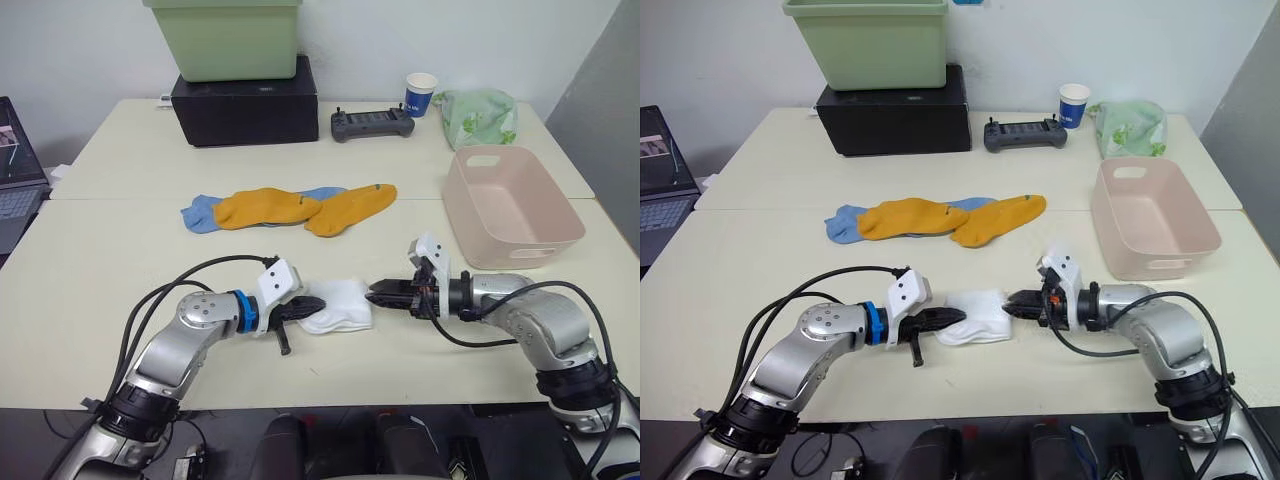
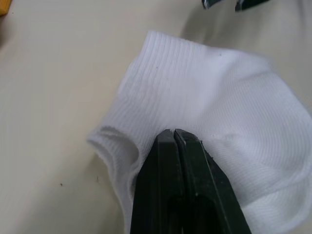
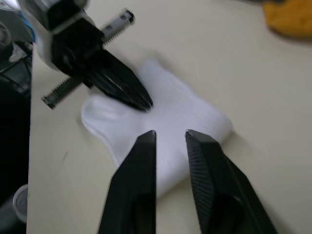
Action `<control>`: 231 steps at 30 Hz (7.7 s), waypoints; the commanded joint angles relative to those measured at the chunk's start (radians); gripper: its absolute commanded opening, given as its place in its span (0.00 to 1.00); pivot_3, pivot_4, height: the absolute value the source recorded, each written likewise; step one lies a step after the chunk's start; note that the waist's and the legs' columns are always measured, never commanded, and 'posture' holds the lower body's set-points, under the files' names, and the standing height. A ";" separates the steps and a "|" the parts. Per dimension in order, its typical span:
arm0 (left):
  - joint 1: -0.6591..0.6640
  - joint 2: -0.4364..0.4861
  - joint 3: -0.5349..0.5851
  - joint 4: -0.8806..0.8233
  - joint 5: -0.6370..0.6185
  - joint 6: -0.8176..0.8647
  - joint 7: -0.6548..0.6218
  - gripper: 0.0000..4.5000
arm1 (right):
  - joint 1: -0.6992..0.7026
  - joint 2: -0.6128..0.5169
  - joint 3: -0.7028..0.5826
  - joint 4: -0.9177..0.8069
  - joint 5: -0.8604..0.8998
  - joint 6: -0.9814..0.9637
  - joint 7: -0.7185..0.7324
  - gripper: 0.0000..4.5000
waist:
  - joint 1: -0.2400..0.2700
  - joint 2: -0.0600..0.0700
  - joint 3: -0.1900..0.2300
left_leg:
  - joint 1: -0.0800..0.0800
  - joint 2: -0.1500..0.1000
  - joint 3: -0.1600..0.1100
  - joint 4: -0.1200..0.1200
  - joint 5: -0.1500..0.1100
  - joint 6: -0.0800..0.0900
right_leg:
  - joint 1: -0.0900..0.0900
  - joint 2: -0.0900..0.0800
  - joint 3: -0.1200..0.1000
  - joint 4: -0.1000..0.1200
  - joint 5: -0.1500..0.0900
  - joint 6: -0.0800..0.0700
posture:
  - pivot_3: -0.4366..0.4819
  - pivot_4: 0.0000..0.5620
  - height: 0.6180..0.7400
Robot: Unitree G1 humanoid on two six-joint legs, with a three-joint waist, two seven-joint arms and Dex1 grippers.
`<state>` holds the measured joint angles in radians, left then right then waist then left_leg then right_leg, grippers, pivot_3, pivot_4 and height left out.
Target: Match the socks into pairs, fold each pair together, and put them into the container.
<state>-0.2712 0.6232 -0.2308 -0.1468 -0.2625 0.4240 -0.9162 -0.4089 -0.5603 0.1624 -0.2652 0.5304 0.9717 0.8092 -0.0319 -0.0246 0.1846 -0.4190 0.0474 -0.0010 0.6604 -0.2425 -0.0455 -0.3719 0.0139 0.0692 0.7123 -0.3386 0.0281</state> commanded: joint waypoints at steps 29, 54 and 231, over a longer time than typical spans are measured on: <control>0.062 0.020 0.045 -0.045 -0.005 0.007 0.001 0.00 | -0.148 0.496 -0.344 0.254 0.119 0.550 -0.372 0.29 | -0.014 0.001 -0.001 | 0.000 0.000 0.001 -0.002 0.000 0.000 | -0.002 0.001 0.001 0.001 0.000 0.000 | 0.48 0.27 1.00; -0.582 -0.197 0.155 -0.084 -0.338 0.275 0.115 0.99 | -0.387 -0.264 -0.245 0.145 -0.161 -0.173 -0.120 0.00 | 0.005 0.001 0.002 | -0.014 -0.003 0.001 0.002 0.000 0.000 | -0.011 0.000 -0.003 -0.004 0.000 0.001 | 0.48 0.27 1.00; 0.219 0.116 0.126 -0.118 0.143 -0.392 -0.056 0.01 | 0.121 0.133 -0.107 0.003 -0.180 -0.176 -0.170 1.00 | 0.000 0.005 0.001 | -0.001 0.000 0.000 0.001 0.002 -0.002 | -0.001 0.000 -0.001 0.003 0.000 0.000 | 0.48 0.27 1.00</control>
<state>-0.0668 0.7325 -0.1169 -0.2281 -0.0997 0.0555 -0.9717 -0.2638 -0.4373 0.0789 -0.2563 0.3087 0.7286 0.6571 -0.0324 -0.0200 0.1852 -0.4197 0.0473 -0.0004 0.6611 -0.2407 -0.0473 -0.3727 0.0134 0.0688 0.7150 -0.3384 0.0280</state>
